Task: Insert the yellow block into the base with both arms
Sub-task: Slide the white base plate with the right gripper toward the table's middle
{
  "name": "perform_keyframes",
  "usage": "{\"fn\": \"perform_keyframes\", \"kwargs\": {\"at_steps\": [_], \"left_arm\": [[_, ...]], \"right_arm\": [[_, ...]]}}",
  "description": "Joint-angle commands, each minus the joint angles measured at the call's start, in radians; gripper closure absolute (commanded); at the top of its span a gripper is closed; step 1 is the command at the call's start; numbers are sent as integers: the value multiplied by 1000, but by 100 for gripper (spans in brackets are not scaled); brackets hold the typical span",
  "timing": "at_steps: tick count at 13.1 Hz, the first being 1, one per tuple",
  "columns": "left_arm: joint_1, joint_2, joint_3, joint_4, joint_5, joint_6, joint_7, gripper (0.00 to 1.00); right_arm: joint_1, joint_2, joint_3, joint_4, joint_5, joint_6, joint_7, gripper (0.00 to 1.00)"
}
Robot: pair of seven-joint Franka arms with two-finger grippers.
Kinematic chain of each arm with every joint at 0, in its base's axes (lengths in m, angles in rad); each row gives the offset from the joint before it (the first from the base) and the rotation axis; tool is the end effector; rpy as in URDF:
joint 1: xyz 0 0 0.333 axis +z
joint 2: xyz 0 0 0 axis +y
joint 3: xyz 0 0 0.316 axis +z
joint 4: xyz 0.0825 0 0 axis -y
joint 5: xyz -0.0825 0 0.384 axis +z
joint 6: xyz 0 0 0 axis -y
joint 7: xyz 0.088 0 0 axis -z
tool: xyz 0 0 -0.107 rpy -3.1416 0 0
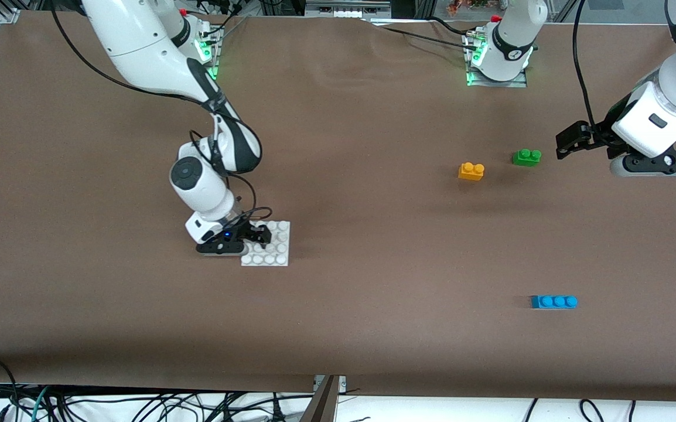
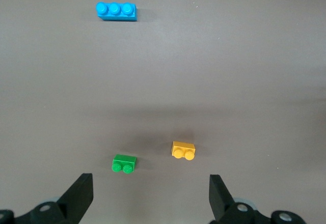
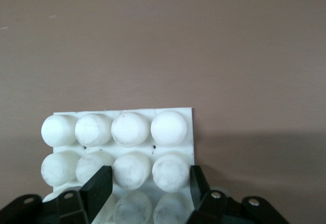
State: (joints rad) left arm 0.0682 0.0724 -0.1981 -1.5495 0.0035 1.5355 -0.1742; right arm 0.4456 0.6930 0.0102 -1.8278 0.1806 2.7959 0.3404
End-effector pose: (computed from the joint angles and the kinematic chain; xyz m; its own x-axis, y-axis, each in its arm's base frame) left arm 0.5667 -0.0696 0.5916 0.9954 0.0442 -0.0855 0.0440 -0.9990 -0.0041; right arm 0.6046 0.2864 0.1795 0.9754 -0.0688 0.2096 -0.0279 -0.9810 -0.1919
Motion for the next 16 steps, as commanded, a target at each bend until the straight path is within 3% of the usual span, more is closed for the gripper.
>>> {"fn": "perform_keyframes", "kwargs": {"at_steps": [1,9,12,16], "left_arm": [[-1,10,-6,32,26,-21,2,0],[1,10,-4,32,26,-21,2,0],[-1,10,-4,32,26,-21,2,0],[-1,10,-4,32,26,-21,2,0]], "right_arm": [[73,82,-7,93,22,4,78,30],[240,178,-12,245,20,-6,255,30],[335,236,-50,333,20,-7,333,30],[400,269,-56,392,20,-6,362,30]]}}
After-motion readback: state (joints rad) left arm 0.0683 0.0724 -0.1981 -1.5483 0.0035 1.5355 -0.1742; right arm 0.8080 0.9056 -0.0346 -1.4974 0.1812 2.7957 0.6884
